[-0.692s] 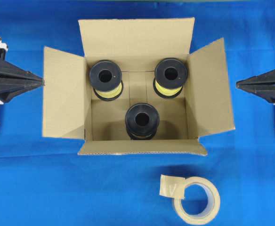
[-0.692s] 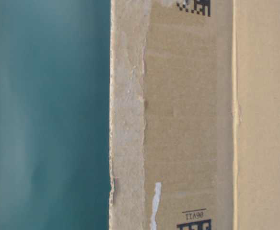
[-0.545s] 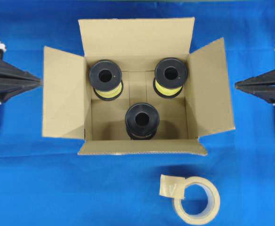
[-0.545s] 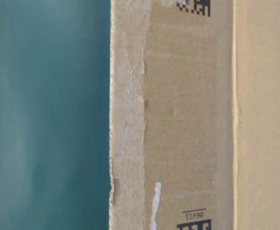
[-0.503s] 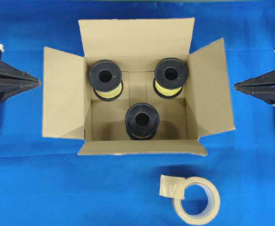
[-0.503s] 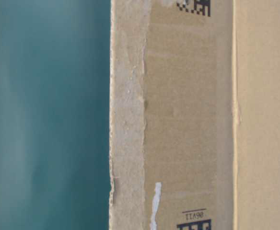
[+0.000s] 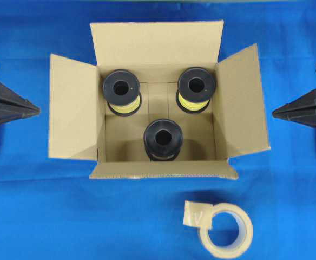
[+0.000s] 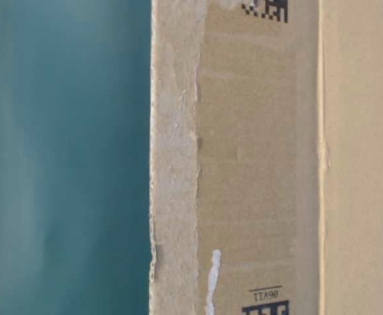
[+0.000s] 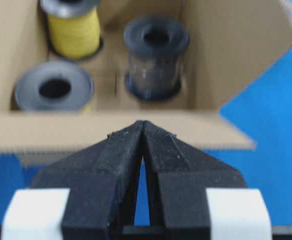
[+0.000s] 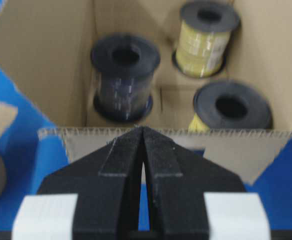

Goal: Close the cardboard box.

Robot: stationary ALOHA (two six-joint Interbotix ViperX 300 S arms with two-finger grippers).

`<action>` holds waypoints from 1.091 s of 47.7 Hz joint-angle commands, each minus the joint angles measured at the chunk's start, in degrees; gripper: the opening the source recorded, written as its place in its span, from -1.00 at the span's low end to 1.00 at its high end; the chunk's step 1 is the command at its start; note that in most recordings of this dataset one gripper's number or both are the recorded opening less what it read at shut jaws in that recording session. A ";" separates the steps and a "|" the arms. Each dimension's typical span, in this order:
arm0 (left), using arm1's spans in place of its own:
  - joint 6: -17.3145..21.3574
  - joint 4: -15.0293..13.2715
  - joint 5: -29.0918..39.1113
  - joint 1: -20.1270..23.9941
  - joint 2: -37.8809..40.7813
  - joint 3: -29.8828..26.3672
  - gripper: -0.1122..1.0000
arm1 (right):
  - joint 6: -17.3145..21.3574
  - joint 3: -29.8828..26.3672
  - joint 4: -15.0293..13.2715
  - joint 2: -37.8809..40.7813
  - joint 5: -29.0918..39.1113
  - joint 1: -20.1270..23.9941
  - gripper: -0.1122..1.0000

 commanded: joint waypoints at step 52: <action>0.18 -0.09 -19.86 1.93 21.62 -0.09 -0.79 | 1.49 -0.44 -1.32 18.90 -15.47 -0.26 -0.80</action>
